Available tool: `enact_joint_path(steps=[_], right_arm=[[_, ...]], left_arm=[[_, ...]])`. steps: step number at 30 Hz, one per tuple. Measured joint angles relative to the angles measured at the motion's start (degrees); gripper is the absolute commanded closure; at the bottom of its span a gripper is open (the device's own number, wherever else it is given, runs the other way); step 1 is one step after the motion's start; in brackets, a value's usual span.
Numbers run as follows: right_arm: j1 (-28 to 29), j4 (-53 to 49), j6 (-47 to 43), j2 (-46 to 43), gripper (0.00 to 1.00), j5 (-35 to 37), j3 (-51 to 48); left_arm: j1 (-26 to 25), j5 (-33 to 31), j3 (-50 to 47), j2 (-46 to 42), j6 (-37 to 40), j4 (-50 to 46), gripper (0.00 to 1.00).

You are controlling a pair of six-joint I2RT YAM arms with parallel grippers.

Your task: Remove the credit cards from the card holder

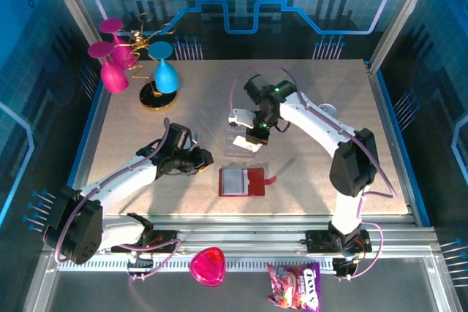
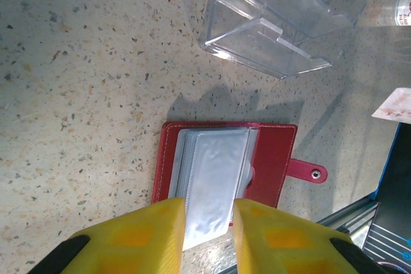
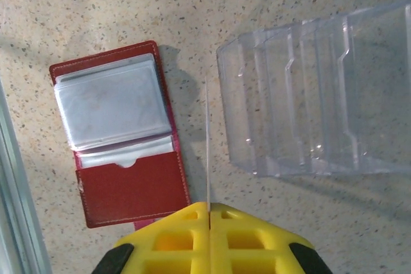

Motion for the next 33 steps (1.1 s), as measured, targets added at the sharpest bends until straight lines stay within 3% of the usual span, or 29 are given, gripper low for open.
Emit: enact_joint_path(steps=[12,33], right_arm=[[1.09,-6.01,-5.77,13.62,1.00,0.61,16.68],[-0.22,-9.20,-9.25,18.67,1.00,2.91,17.99]], left_arm=[[0.63,-0.59,-0.24,-1.27,-0.83,1.68,0.72],[1.29,-0.59,-1.01,-1.79,-0.85,2.12,0.72]])
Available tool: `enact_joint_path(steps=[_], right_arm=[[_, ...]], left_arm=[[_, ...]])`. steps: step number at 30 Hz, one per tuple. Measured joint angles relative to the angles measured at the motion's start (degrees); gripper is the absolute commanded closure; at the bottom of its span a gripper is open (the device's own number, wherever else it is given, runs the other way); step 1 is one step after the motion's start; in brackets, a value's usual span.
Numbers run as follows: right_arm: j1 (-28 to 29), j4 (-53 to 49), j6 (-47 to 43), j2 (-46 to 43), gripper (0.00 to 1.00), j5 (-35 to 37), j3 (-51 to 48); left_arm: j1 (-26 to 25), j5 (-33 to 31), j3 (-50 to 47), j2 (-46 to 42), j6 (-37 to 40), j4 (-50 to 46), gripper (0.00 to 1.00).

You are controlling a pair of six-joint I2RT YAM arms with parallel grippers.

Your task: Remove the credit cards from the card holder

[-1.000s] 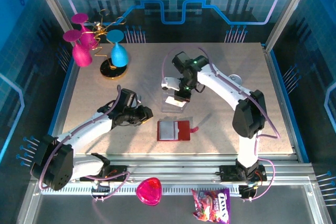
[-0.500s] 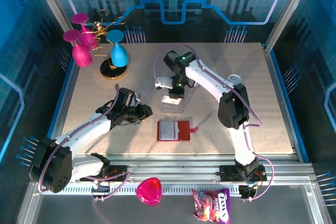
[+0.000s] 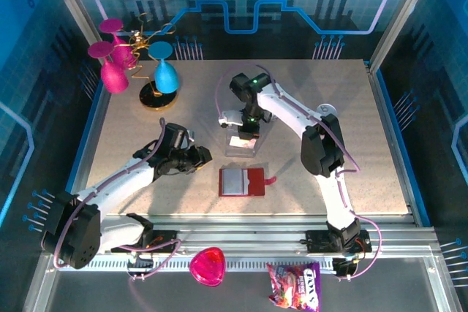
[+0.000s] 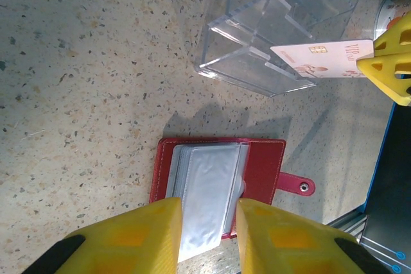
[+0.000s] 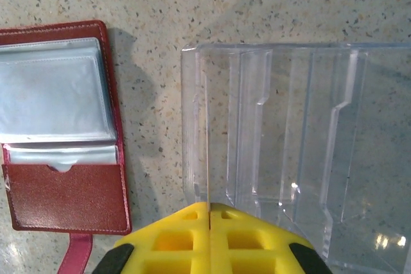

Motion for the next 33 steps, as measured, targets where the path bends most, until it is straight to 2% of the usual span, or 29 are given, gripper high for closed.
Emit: enact_joint_path(steps=[14,22,28,33], right_arm=[[-0.26,-2.91,-1.27,1.25,1.00,0.35,0.52],[0.02,-4.74,-2.56,4.83,1.00,0.31,3.39],[0.42,-5.92,-3.32,5.81,0.89,0.17,4.28],[0.55,-6.47,-3.61,5.81,0.85,0.15,5.29]], left_arm=[[0.17,0.02,-0.31,0.00,-0.02,0.46,0.72],[0.48,0.02,-0.31,-0.04,-0.04,0.48,0.72],[0.48,0.02,-0.31,-0.52,-0.22,0.46,0.72],[0.48,0.02,-0.31,-0.55,-1.05,0.48,0.72]])
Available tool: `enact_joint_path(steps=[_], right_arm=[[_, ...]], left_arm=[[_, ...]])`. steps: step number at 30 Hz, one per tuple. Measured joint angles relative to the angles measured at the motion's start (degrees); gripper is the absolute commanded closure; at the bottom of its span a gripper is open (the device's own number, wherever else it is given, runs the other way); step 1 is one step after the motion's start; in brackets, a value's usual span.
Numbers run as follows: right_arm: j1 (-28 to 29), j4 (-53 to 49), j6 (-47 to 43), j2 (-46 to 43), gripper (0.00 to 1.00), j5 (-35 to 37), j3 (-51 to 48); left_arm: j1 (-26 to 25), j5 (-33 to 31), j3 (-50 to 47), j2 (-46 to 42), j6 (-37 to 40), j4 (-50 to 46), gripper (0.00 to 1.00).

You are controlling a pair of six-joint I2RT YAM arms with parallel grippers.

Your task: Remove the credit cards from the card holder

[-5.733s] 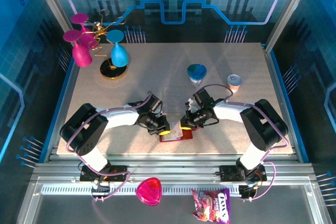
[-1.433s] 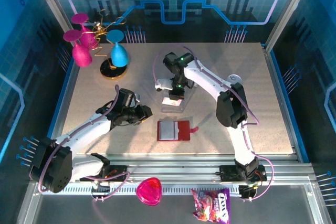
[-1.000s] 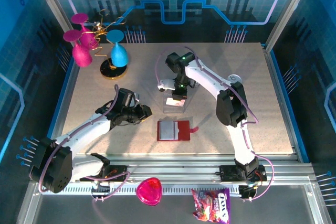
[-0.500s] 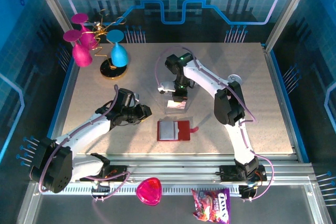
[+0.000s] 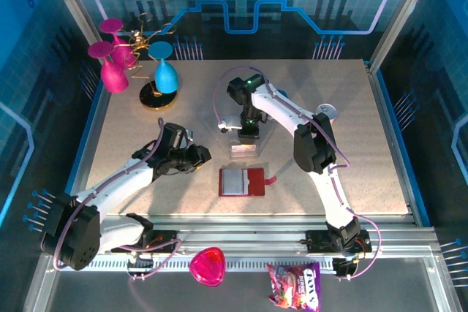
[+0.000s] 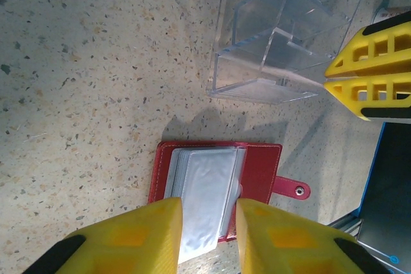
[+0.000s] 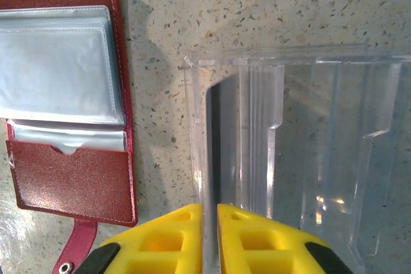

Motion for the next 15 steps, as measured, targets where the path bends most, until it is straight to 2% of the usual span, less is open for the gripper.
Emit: enact_joint_path(steps=[10,15], right_arm=[[0.00,1.11,0.04,0.00,0.83,0.24,0.09],[0.04,2.36,0.98,0.00,0.94,0.22,0.09]], left_arm=[[0.00,0.00,0.00,0.00,-0.17,0.00,0.72],[0.00,0.00,0.00,-0.04,-0.33,0.11,0.72]])
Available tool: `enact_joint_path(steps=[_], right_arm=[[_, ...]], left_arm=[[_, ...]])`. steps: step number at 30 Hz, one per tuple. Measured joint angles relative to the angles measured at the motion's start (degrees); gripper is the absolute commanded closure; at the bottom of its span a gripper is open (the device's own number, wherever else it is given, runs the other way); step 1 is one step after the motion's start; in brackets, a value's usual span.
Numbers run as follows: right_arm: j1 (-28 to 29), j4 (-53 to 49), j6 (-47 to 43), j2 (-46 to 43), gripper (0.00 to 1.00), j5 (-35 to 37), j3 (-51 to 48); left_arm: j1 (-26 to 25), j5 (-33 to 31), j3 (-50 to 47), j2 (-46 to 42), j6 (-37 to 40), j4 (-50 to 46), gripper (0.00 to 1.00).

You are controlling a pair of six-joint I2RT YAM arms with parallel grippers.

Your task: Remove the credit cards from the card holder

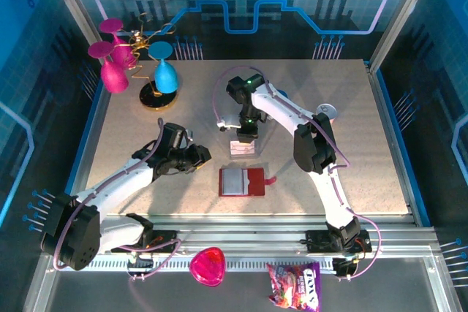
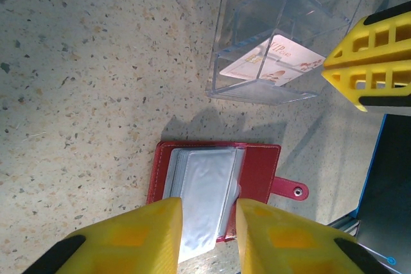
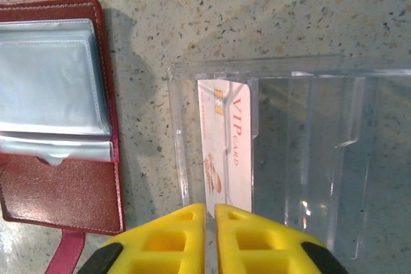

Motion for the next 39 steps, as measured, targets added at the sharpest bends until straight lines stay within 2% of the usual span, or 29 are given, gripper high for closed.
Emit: enact_joint_path(steps=[3,26,30,39], right_arm=[[0.07,1.64,0.92,-0.07,1.00,0.02,-0.17],[0.37,10.40,4.31,-2.71,1.00,1.29,-8.13],[0.37,11.74,5.57,-4.70,0.93,1.49,-8.87],[0.37,17.29,12.57,-13.97,0.85,0.81,-15.32]], left_arm=[[0.00,0.02,0.00,-0.07,-0.11,0.04,0.72],[0.07,0.02,-0.74,-0.37,-0.13,0.50,0.72],[0.07,0.33,-0.74,-0.42,-0.15,0.72,0.72],[0.07,2.99,-0.76,2.14,-0.22,3.23,0.72]])
